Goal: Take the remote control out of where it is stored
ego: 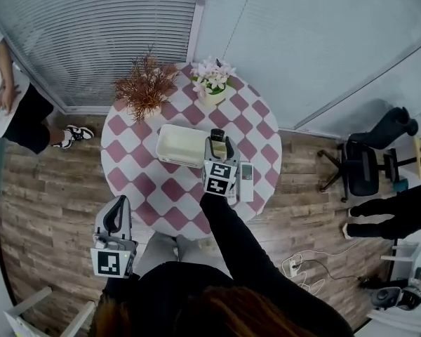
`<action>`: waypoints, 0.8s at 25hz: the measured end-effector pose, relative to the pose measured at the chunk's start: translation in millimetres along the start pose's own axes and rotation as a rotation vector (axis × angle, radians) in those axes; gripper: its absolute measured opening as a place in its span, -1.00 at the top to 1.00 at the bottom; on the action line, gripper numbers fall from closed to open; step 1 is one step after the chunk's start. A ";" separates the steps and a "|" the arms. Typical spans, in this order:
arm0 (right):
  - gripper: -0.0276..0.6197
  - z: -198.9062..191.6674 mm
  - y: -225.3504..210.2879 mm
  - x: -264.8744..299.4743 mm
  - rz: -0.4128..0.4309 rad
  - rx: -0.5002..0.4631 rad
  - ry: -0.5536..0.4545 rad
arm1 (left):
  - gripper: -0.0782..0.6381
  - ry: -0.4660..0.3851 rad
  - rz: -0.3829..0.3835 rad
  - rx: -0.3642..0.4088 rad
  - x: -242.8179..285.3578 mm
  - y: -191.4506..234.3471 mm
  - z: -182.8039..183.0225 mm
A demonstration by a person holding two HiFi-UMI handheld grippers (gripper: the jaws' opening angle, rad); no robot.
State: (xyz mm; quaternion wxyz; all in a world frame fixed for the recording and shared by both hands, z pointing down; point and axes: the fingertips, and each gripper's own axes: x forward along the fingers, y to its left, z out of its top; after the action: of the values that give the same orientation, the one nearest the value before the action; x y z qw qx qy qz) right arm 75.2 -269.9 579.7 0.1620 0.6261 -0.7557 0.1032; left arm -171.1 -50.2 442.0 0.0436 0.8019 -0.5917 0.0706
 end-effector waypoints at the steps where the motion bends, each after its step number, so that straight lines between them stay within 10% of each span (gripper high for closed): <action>1: 0.20 -3.0 -1.0 3.5 -0.015 -0.003 0.011 | 0.76 0.006 0.009 -0.001 -3.6 3.2 -1.9; 20: 0.21 -16.8 -7.1 35.7 -0.107 -0.002 0.081 | 0.76 0.038 0.060 -0.014 -17.7 26.6 -17.4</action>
State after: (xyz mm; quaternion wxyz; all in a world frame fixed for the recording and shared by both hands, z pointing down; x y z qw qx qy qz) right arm 78.3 -297.8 608.3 0.1986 0.6608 -0.7140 0.1189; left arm -202.7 -38.7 455.9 0.0584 0.7819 -0.6151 0.0827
